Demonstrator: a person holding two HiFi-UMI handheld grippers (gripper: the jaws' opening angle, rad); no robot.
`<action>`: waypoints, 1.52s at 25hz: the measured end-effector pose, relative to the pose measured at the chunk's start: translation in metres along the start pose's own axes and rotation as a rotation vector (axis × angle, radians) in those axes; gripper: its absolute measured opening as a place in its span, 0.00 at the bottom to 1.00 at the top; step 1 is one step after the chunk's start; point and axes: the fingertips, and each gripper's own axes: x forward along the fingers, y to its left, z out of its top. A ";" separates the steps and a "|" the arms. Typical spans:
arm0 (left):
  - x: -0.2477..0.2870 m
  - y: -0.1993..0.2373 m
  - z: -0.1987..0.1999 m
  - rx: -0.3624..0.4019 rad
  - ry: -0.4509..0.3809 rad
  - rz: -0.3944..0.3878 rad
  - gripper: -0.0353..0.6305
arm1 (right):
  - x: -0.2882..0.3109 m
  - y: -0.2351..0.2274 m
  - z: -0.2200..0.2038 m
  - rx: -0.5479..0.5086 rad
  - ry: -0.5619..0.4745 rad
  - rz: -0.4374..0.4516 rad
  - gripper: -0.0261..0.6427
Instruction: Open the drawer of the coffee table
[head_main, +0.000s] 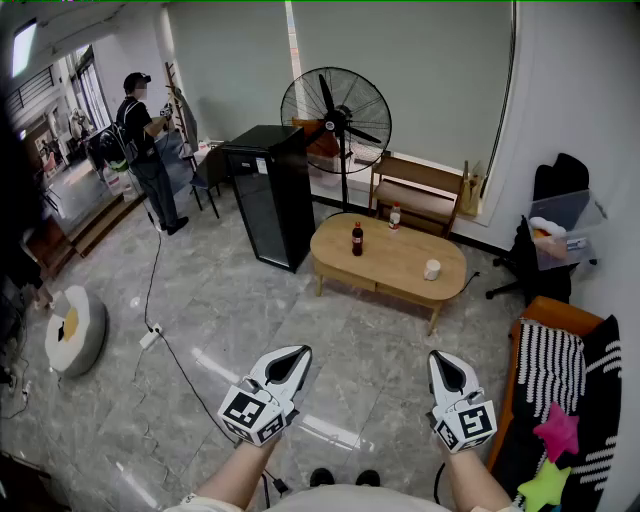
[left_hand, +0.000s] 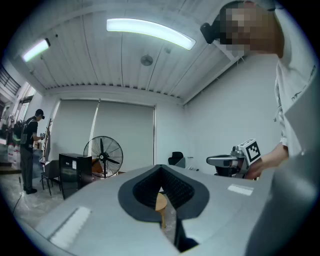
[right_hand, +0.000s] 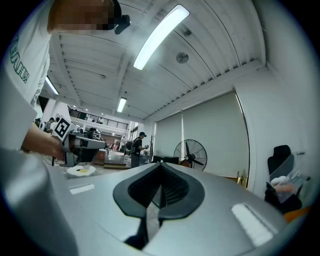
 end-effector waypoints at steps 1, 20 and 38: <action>0.000 0.000 0.000 0.000 0.000 0.001 0.05 | -0.001 -0.001 0.000 -0.002 0.002 -0.002 0.05; -0.006 0.003 -0.001 -0.022 -0.012 0.016 0.05 | 0.006 -0.010 0.016 0.052 -0.128 -0.037 0.92; -0.003 -0.001 -0.010 -0.026 -0.006 0.027 0.05 | -0.003 -0.013 0.005 0.051 -0.081 -0.011 0.92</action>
